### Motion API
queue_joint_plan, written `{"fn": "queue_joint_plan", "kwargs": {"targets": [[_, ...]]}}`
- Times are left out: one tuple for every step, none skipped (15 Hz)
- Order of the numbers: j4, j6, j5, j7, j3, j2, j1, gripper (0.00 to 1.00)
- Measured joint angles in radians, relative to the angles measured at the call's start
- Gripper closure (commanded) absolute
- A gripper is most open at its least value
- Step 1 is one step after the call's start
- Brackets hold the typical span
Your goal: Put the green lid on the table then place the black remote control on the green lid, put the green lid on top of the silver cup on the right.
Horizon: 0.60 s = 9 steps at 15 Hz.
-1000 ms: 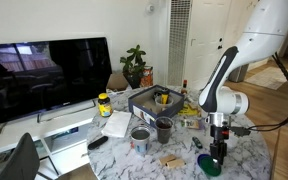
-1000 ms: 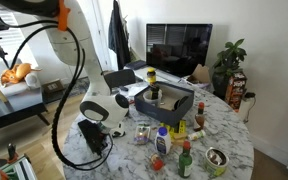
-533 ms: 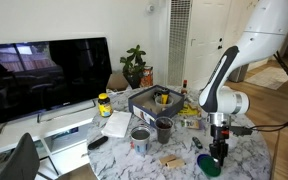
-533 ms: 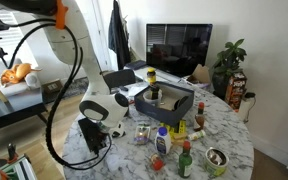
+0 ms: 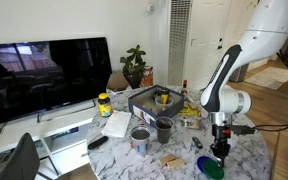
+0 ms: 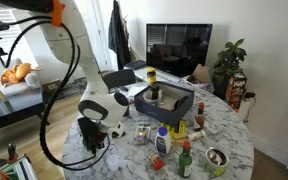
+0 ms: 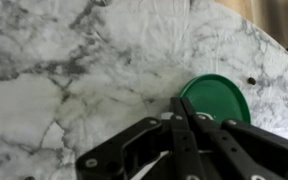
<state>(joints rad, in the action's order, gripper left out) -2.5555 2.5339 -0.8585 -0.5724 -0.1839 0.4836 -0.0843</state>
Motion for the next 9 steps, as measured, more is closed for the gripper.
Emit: {"fn": "queue_joint_plan", "kwargs": {"targets": [[-0.004, 0.0, 0.007, 0.005, 0.0, -0.004, 0.0, 1.0], [-0.011, 0.0, 0.015, 0.007, 0.0, -0.013, 0.0, 0.99], [-0.019, 0.0, 0.02, 0.007, 0.0, -0.025, 0.0, 0.99], [-0.027, -0.001, 0.023, 0.007, -0.001, -0.042, 0.0, 0.99], [-0.035, -0.003, 0.024, 0.006, -0.002, -0.06, 0.0, 0.99], [-0.043, -0.005, 0.024, 0.005, -0.003, -0.081, 0.0, 0.99], [-0.048, -0.011, 0.024, 0.004, -0.004, -0.103, 0.0, 0.99], [-0.05, -0.02, 0.025, 0.004, -0.004, -0.124, 0.0, 0.99], [-0.05, -0.03, 0.026, 0.005, -0.003, -0.146, 0.0, 0.99]]}}
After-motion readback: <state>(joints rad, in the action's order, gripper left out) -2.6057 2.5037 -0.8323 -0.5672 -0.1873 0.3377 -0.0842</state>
